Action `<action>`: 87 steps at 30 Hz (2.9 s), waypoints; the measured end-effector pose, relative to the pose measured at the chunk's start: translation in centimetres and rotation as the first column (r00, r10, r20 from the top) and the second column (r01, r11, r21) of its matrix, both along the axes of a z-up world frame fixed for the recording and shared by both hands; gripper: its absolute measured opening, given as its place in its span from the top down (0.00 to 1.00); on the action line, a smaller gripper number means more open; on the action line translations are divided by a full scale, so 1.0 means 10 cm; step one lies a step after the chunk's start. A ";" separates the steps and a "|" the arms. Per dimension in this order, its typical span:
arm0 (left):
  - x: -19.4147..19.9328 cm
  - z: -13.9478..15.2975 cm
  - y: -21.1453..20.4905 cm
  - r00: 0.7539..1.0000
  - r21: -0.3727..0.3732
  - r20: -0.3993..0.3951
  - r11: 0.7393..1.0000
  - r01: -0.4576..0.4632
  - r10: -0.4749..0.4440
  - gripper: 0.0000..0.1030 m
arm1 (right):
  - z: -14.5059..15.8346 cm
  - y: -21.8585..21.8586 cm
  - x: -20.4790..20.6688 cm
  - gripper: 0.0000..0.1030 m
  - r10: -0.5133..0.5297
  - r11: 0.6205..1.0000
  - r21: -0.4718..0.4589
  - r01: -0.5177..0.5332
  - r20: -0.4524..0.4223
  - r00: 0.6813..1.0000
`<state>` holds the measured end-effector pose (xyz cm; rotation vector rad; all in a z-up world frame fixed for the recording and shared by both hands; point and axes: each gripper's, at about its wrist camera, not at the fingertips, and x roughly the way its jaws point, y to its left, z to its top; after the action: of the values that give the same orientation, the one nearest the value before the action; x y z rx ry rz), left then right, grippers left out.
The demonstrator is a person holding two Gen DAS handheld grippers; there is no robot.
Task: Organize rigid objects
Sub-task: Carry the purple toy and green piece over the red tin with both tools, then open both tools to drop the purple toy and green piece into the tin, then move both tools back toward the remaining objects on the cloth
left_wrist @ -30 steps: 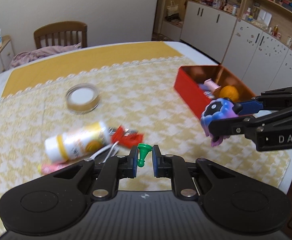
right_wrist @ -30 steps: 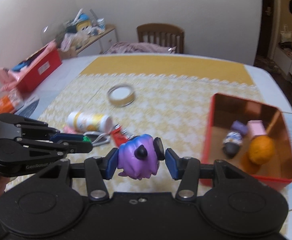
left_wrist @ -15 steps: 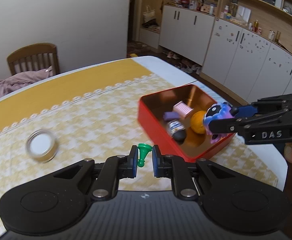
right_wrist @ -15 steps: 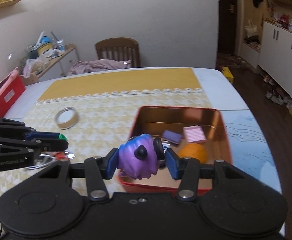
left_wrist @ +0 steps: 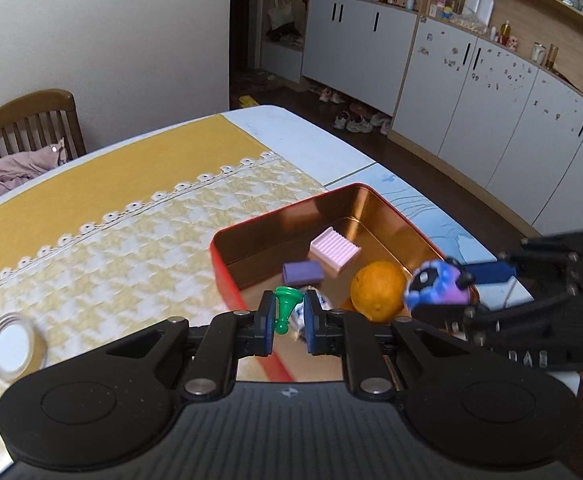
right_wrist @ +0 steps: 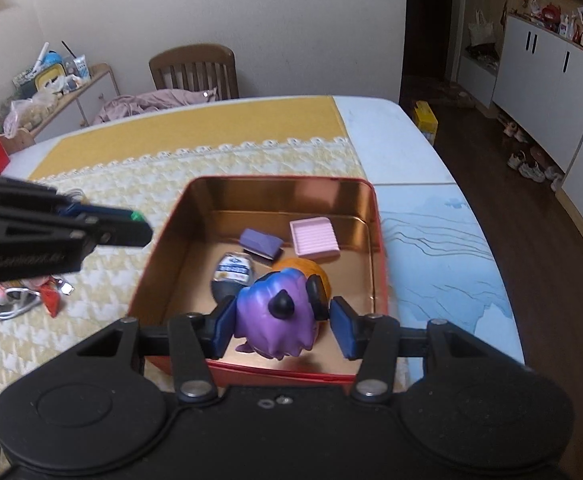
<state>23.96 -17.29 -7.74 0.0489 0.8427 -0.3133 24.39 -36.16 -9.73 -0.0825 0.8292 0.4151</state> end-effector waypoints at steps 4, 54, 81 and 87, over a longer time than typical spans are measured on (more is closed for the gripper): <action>0.24 -0.09 -0.11 0.999 0.012 -0.030 1.000 -0.018 0.018 0.86 | -0.07 -0.01 0.07 0.52 0.020 1.000 -0.008 -0.020 -0.011 1.000; 0.83 -0.48 -0.52 0.996 0.088 -0.082 0.995 -0.039 0.047 0.86 | -0.23 -0.09 0.21 0.41 0.076 0.997 0.022 -0.074 -0.068 0.995; -0.40 0.17 0.21 0.995 -0.002 0.093 1.000 -0.028 0.028 0.31 | 0.24 0.05 -0.29 0.09 0.053 0.989 0.138 -0.054 0.015 0.999; -0.69 0.26 0.50 0.991 -0.022 0.114 0.998 -0.061 0.063 0.30 | 0.28 0.25 -0.48 0.04 0.063 0.987 0.147 -0.068 0.037 0.997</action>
<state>17.03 -12.28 -5.19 0.0233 0.7256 -0.2569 19.58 -33.67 -6.91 0.0217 0.7630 0.5349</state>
